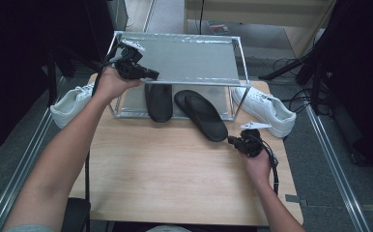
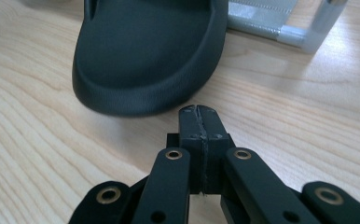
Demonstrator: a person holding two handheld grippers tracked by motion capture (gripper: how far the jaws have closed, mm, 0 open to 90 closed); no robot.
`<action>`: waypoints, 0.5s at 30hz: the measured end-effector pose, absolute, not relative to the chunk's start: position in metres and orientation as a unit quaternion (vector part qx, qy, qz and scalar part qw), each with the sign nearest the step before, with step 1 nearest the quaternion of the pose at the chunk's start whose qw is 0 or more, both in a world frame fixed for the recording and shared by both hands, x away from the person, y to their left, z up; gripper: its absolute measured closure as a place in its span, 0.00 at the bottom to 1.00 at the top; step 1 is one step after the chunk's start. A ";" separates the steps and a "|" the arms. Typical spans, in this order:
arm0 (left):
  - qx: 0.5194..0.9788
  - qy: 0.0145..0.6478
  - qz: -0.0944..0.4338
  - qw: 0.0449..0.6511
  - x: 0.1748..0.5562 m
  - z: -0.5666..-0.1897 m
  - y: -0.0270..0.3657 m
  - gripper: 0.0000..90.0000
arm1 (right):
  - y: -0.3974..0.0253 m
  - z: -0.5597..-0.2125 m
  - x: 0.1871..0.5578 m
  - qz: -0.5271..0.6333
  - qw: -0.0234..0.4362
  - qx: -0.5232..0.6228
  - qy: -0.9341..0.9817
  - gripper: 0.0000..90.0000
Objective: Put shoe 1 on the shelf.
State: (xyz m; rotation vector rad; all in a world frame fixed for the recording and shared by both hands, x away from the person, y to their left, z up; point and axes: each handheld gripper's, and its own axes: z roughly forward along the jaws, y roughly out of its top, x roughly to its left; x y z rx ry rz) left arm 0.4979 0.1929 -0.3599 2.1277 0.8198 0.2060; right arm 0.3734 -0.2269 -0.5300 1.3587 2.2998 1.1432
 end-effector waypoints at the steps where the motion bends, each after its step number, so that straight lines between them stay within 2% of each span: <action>1: 0.846 0.326 0.082 0.414 0.498 -0.360 0.193 1.00 | -0.226 -0.530 0.374 0.391 0.116 0.466 0.785 1.00; 15: 0.850 0.323 0.085 0.406 0.498 -0.358 0.192 1.00 | -0.208 -0.529 0.382 0.396 0.116 0.460 0.787 1.00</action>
